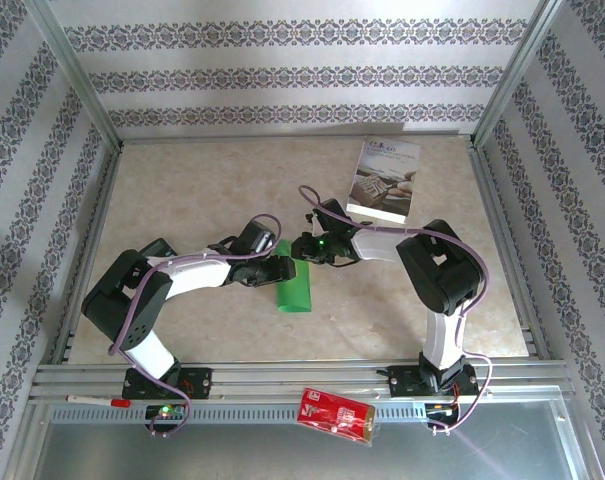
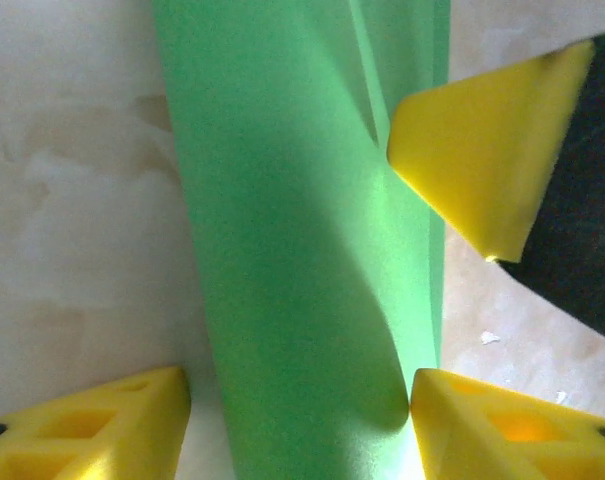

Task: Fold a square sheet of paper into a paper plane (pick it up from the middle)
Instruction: First fold in half a square sheet of paper at the center of the table.

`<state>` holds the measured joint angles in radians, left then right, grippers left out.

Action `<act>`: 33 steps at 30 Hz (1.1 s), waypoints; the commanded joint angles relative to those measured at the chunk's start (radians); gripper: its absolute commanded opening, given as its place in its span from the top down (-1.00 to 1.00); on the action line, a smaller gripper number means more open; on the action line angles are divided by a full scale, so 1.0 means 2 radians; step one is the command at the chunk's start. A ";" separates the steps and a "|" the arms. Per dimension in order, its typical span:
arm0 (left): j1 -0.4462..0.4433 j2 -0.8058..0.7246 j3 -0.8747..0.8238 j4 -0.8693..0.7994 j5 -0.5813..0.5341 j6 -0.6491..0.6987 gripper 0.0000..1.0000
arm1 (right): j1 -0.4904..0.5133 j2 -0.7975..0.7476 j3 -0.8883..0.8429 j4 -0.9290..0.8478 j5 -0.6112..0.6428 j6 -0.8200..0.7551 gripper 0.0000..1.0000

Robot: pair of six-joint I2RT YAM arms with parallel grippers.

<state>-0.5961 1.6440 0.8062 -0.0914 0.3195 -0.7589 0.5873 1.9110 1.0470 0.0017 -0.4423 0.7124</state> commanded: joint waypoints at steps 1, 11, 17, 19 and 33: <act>-0.004 0.016 0.009 -0.044 -0.033 0.012 -0.11 | 0.005 0.015 0.019 0.008 -0.015 0.008 0.49; -0.007 0.015 0.004 -0.029 -0.047 -0.005 0.08 | -0.027 -0.034 0.001 -0.001 -0.020 -0.002 0.45; -0.010 0.036 0.027 -0.058 -0.047 0.018 0.06 | -0.053 -0.074 -0.028 -0.026 -0.012 -0.026 0.43; -0.013 0.042 0.035 -0.070 -0.048 0.023 0.06 | -0.060 -0.083 -0.035 -0.035 -0.008 -0.033 0.42; -0.039 0.074 0.083 -0.116 -0.068 0.041 0.01 | -0.067 -0.099 -0.056 -0.052 -0.008 -0.046 0.41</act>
<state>-0.6498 1.7348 0.9649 -0.3107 0.2005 -0.7059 0.4599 1.7428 0.9443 -0.0895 -0.4576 0.6453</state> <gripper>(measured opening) 0.492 0.294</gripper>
